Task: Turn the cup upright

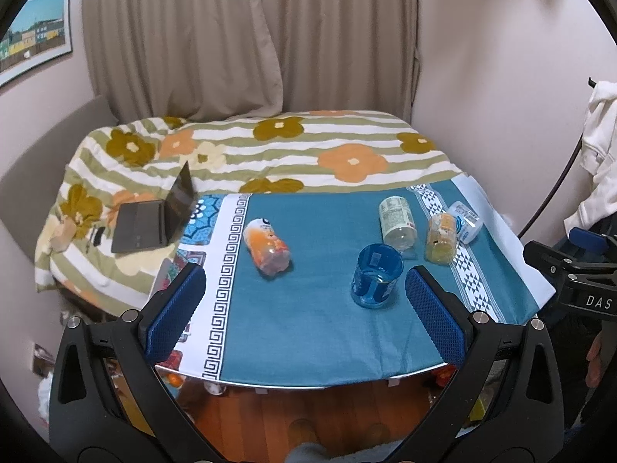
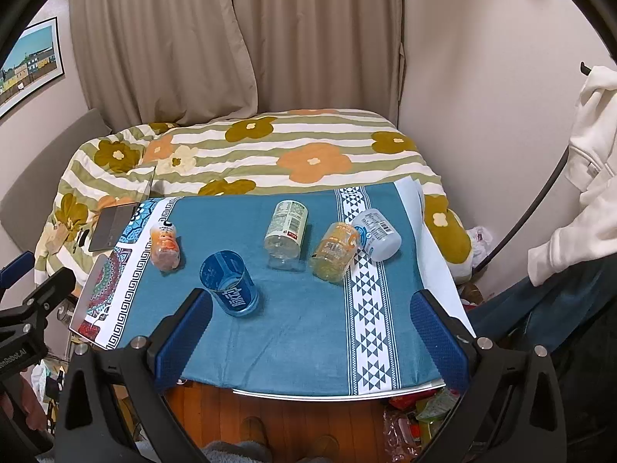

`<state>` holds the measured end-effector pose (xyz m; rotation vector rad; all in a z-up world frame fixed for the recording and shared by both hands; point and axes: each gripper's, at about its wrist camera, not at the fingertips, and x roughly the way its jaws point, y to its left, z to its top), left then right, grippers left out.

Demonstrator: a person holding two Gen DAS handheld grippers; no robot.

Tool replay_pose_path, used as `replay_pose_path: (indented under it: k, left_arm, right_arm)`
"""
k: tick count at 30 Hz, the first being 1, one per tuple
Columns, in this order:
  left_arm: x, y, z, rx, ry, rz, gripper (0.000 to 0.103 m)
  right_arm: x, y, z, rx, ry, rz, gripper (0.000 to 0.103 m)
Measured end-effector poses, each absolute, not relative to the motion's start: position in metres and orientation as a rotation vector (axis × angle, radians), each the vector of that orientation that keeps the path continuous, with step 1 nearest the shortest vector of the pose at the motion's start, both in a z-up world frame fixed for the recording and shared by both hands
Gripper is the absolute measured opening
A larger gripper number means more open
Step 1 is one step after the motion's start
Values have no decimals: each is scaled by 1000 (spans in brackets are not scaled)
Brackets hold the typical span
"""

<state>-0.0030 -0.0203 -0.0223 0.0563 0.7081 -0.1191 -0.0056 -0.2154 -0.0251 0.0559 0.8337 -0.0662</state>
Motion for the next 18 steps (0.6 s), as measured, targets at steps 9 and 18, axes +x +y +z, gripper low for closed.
replay_pose_path:
  k: [9,18]
  left_arm:
    - [-1,-20,-21,55,708,-78,103]
    - [7,-20,-26,60,729,-37,103]
  right_arm:
    - [-7,-217,-25,50,833,-67,102]
    - [-1,-219,-30,44,839,-51,102]
